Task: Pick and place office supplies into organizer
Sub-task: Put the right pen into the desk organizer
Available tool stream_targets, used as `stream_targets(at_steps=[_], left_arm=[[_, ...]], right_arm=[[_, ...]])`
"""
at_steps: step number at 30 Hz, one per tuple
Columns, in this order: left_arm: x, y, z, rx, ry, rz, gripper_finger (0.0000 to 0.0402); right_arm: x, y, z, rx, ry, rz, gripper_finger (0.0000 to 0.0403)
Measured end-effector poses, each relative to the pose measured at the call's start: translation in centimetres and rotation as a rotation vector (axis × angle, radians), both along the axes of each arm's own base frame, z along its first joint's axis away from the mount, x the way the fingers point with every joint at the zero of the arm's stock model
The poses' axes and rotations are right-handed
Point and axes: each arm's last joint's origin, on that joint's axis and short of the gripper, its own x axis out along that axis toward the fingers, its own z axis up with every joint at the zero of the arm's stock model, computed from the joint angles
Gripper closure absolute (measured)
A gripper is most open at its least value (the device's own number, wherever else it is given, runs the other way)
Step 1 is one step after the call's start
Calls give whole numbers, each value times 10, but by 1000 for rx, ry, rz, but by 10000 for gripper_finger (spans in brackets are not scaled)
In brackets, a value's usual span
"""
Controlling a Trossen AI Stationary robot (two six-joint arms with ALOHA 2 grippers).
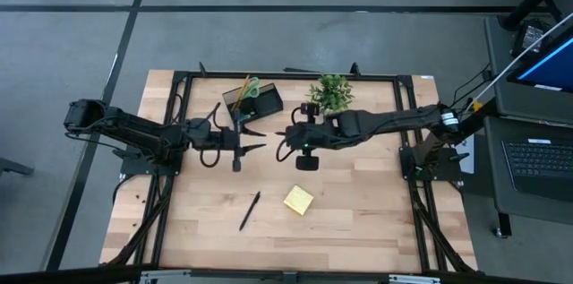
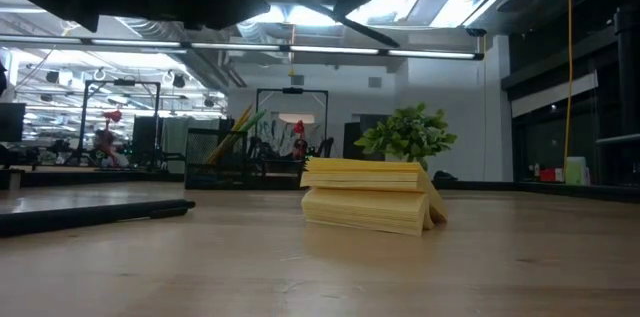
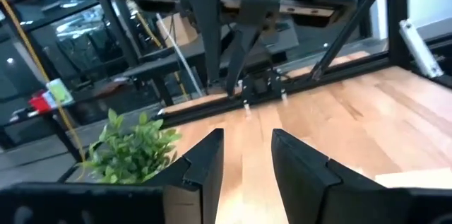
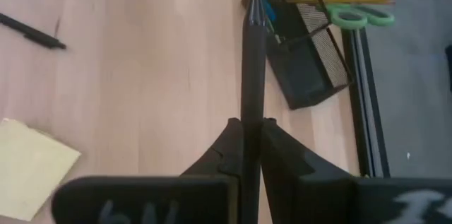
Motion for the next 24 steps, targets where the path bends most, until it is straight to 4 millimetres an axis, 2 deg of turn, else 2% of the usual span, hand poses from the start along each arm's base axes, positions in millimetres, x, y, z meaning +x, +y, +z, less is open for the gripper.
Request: stream_targets(at_steps=[6, 17, 24], left_arm=[[0, -1, 7, 6, -73, -26, 286], [12, 3, 2, -3, -146, -38, 286], [17, 1, 3, 6, -223, -101, 286]], right_arm=[[3, 2, 4, 23, -44, 30, 372], [14, 7, 15, 83, -175, 203, 372], [15, 5, 16, 75, -190, 209, 372]])
